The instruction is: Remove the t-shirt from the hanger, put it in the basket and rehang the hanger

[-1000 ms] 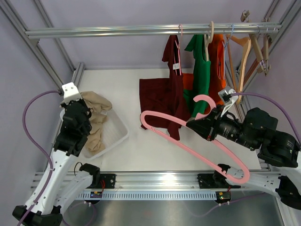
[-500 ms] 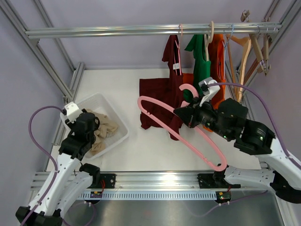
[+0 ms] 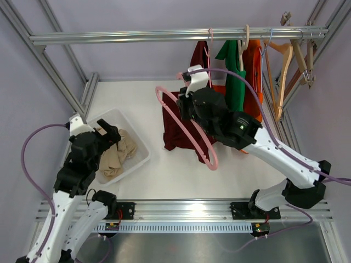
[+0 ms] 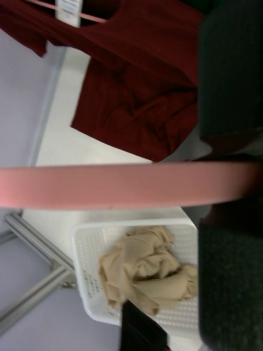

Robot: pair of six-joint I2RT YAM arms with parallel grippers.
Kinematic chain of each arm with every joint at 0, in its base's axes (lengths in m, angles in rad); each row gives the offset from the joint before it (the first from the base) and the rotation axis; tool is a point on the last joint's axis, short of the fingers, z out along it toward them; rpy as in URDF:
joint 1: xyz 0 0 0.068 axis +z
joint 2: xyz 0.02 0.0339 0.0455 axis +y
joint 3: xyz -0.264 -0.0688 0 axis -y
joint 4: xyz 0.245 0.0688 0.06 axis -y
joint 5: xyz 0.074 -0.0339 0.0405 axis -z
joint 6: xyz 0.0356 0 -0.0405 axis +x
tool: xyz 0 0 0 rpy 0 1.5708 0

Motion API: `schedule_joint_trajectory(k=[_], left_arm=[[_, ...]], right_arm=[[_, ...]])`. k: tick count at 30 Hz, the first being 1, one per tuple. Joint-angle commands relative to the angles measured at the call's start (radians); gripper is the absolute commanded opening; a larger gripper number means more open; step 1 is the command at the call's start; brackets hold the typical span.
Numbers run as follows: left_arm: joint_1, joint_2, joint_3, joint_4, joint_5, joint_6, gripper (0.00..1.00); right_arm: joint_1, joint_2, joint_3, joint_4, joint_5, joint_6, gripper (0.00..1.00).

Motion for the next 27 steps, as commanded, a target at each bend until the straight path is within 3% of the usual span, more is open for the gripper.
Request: schedule_joint_trajectory(k=[1,7,10,14,16,23,27], left_arm=[[0.005,-0.079,0.057,-0.002,0.185,0.015,0.99],[0.005,-0.238,-0.034,-0.024,0.284,-0.008,0.99],[0.005,-0.289,-0.009,-0.021,0.402,0.029,0.99],[0.005,-0.346,0.020,-0.019,0.735,0.101,0.99],[0.005,-0.370,0.000,-0.017,0.818,0.110,0.99],[-0.030,-0.452,-0.089,-0.011,1.088,0.210,0.99],[-0.060,-0.470,-0.127,0.021,1.131,0.239,0.99]], right_arm=[[0.005,0.100,0.178,0.099,0.130,-0.098,0.00],[-0.024,0.333,0.475,0.050,0.148,-0.167,0.00],[-0.049,0.447,0.617,0.024,0.131,-0.186,0.00],[-0.088,0.551,0.754,0.011,0.032,-0.177,0.00],[-0.099,0.606,0.826,0.010,0.004,-0.180,0.00],[-0.150,0.676,0.884,0.085,-0.072,-0.151,0.00],[-0.191,0.718,0.912,0.097,-0.105,-0.132,0.00]])
